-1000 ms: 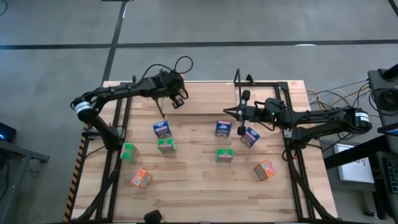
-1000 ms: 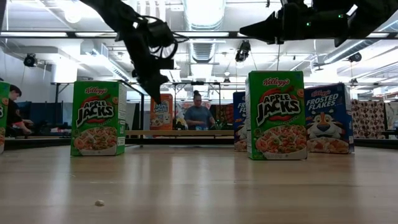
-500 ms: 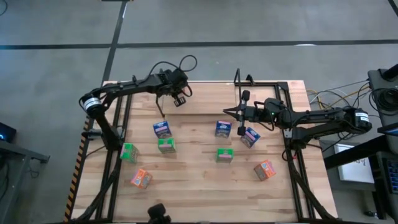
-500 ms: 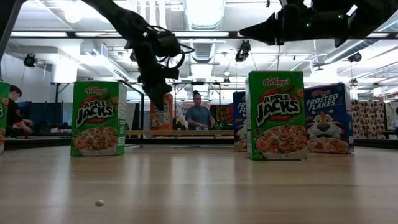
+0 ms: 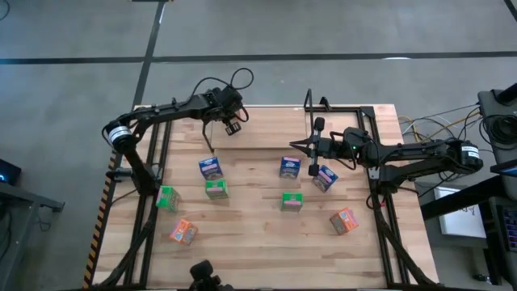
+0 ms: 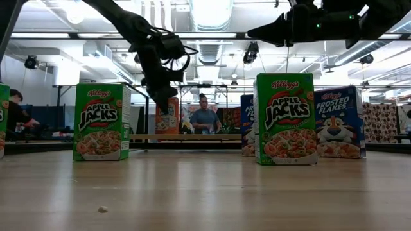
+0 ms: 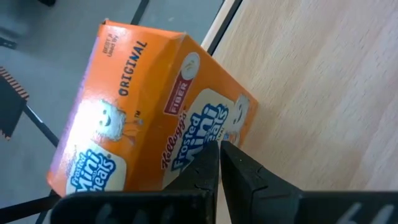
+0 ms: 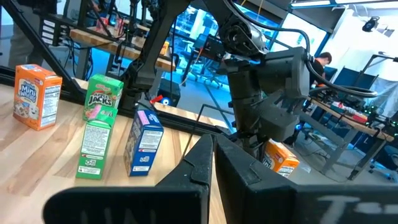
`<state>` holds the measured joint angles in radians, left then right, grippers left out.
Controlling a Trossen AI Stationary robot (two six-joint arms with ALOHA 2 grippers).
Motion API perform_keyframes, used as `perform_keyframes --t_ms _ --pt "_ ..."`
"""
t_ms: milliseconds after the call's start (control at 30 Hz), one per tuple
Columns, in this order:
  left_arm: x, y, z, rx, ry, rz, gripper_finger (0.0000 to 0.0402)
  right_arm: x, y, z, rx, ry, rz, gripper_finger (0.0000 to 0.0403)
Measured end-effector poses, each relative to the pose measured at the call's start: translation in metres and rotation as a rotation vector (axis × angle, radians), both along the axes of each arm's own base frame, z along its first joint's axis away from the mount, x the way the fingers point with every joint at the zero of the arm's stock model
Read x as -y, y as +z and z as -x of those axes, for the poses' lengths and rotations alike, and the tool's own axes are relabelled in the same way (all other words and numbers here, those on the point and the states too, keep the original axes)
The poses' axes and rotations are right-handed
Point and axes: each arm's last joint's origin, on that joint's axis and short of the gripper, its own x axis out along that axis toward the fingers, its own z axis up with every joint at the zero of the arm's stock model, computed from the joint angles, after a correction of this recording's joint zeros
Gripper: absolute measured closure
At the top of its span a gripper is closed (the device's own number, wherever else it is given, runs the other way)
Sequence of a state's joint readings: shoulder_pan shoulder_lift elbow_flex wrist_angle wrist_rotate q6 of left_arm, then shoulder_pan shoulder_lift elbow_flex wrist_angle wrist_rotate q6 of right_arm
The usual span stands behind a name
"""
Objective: Stack cereal on shelf
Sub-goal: Put the center orange cereal box on the shelf, then put the center blue cereal box on the shelf
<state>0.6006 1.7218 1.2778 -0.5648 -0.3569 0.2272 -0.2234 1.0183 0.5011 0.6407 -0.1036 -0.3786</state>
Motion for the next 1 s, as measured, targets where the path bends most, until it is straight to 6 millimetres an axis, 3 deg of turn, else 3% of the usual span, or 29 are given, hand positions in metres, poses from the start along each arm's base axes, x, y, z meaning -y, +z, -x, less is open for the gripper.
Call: perform_keyframes --t_ms 833,1000 --pt "-0.0007 -0.002 0.0041 -0.028 0.008 0.018 0.0401 0.0 -0.0001 -0.0001 0.0 0.0 -0.002 0.0394" --pt "0.0073 0.0018 0.0013 -0.033 -0.015 0.022 0.0401 0.0 -0.0001 -0.0001 0.001 0.0 -0.008 0.0394"
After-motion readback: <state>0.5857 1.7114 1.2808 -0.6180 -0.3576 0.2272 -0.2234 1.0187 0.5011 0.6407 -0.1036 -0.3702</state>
